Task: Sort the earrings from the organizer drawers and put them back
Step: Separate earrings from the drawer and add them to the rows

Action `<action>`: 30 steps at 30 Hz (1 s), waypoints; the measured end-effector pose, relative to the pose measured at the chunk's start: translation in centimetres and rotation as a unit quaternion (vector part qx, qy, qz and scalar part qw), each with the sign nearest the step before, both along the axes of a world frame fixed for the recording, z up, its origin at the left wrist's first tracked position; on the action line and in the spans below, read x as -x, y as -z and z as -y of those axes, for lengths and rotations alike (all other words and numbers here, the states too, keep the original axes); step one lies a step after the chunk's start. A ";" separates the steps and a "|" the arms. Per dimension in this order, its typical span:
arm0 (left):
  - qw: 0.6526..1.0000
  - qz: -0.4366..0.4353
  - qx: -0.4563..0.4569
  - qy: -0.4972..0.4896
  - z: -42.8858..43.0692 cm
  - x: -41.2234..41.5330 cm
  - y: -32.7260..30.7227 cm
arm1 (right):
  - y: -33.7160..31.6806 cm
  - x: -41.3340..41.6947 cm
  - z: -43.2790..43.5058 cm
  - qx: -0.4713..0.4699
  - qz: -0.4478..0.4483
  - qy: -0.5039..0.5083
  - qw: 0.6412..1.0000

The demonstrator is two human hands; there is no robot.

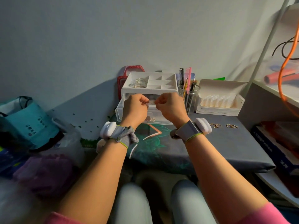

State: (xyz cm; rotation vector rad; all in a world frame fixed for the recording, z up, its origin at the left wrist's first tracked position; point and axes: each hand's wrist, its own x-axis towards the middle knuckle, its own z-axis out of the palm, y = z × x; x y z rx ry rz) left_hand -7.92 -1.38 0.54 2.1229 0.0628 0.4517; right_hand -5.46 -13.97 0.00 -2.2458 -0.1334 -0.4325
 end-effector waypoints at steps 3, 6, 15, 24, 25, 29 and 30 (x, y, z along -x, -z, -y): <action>1.000 -0.003 -0.029 -0.006 -0.6 -0.6 -0.3 | -0.6 -0.8 -0.4 0.037 -0.025 -0.014 0.999; 0.998 -0.004 -0.055 0.001 -1.0 -1.4 -0.6 | -1.2 -1.6 -0.4 0.082 -0.048 -0.032 0.995; 0.974 -0.082 -0.206 0.047 -1.8 -5.1 -1.3 | -2.4 -5.4 -0.9 0.213 -0.170 -0.083 0.959; 0.899 -0.194 -0.375 0.116 -1.3 -8.6 -1.6 | -2.4 -7.3 -1.1 0.326 -0.269 -0.149 0.894; 0.889 -0.205 -0.391 0.122 -1.3 -9.0 -1.6 | -2.3 -7.5 -1.2 0.329 -0.282 -0.154 0.888; 0.853 -0.264 -0.426 0.150 -1.4 -10.8 -1.0 | -2.3 -8.0 -1.2 0.343 -0.317 -0.166 0.869; 0.853 -0.252 -0.431 0.150 -1.4 -11.2 -0.8 | -2.3 -8.1 -1.2 0.344 -0.318 -0.166 0.868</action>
